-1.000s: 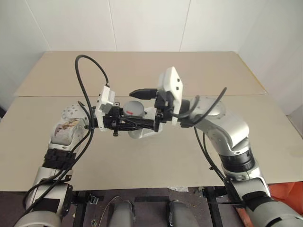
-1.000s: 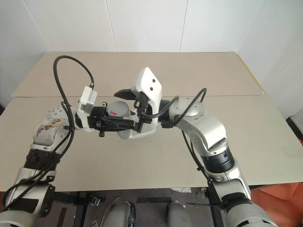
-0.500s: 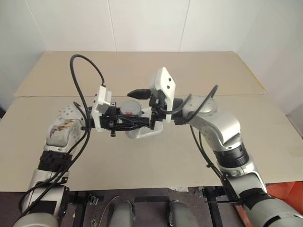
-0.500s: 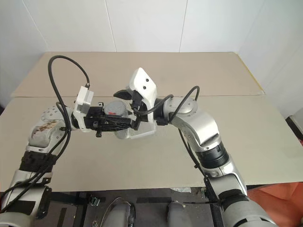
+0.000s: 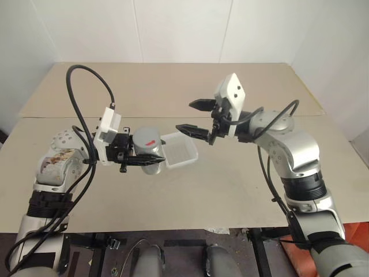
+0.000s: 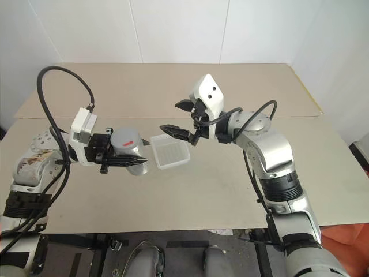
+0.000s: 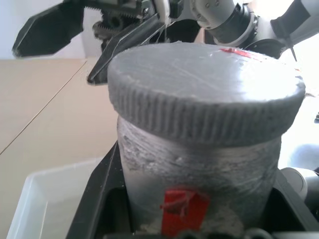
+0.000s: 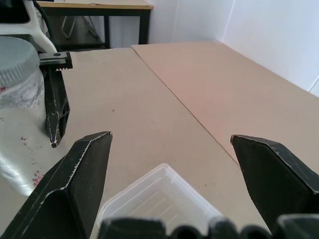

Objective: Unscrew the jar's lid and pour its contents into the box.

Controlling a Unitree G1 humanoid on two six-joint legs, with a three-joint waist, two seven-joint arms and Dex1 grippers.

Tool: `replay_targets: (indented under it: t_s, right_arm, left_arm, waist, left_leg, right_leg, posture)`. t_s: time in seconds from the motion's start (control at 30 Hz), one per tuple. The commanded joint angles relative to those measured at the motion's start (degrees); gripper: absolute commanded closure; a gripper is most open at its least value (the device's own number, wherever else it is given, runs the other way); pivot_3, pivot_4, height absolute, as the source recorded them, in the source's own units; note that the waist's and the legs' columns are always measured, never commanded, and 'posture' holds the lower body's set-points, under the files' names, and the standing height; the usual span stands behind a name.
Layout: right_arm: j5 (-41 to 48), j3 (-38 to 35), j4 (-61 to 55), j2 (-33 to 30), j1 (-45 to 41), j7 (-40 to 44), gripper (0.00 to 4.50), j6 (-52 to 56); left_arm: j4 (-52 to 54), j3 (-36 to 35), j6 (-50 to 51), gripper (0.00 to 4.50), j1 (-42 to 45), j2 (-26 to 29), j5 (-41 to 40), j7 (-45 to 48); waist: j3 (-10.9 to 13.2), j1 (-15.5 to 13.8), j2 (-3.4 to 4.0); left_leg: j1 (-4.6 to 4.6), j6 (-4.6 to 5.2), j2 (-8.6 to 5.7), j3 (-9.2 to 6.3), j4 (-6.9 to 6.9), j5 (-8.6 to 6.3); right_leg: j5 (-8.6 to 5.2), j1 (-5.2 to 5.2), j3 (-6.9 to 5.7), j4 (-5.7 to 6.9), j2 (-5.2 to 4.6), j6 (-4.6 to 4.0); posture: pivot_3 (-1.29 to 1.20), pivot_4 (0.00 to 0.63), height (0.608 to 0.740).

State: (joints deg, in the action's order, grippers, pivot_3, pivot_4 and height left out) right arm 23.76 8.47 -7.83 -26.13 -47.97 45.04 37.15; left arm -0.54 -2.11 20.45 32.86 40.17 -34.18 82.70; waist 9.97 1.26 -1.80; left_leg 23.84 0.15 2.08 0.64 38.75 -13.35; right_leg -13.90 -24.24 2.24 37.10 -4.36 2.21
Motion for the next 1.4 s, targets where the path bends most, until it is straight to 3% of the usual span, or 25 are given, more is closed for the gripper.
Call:
replay_targets:
  t_s: [0.03, 0.27, 0.57, 0.97, 1.4]
  right_arm:
    - [0.5, -1.7, -3.0, -1.1, 0.3, 1.1, 0.02, -1.1]
    - [5.5, -2.6, -11.0, -2.7, 2.1, 4.3, 0.02, 1.2]
    - [4.0, 0.9, -11.7, 3.6, -0.6, -1.0, 0.02, 2.0]
    - [3.3, 2.6, -11.7, 6.2, -1.8, 0.0, 0.02, 1.4]
    - [-1.0, 6.9, -10.2, 10.6, -3.3, -5.4, 0.02, 3.3]
  left_arm:
    - [1.1, -1.4, 0.0, 2.57, 0.3, 0.2, -0.9, -0.7]
    - [-2.7, 0.5, -2.6, 2.57, 2.8, -4.0, 1.6, -3.3]
    - [-5.8, 2.2, -4.2, 2.57, 5.7, -6.8, 3.6, -3.0]
    - [-6.1, 2.4, -4.3, 2.57, 6.1, -6.5, 4.3, -2.4]
    - [-6.1, 2.2, -4.5, 2.57, 6.1, -6.6, 4.8, -2.7]
  waist:
    - [0.0, 0.0, 0.00]
    - [0.0, -0.4, 0.00]
    - [0.0, -0.1, 0.00]
    - [0.0, -0.4, 0.00]
    - [0.0, -0.2, 0.00]
  left_leg:
    - [0.00, 0.00, 0.00, 0.00, 0.00, 0.00]
    - [0.01, 0.00, -0.01, -0.02, 0.02, 0.00]
    - [0.01, 0.00, -0.01, -0.02, 0.02, 0.00]
    - [0.01, 0.00, -0.02, -0.03, 0.04, 0.00]
    - [0.01, 0.00, -0.02, -0.04, 0.03, 0.00]
  right_leg:
    - [0.00, 0.00, 0.00, 0.00, 0.00, 0.00]
    - [0.00, 0.02, -0.02, -0.01, -0.01, 0.00]
    - [0.00, -0.01, -0.01, 0.01, 0.00, 0.00]
    - [0.00, 0.03, -0.03, 0.01, -0.02, 0.00]
    - [0.00, 0.01, -0.02, 0.02, -0.02, 0.00]
  posture:
    - [0.00, 0.150, 0.740]
    - [0.00, 0.150, 0.740]
    - [0.00, 0.150, 0.740]
    - [0.00, 0.150, 0.740]
    - [0.00, 0.150, 0.740]
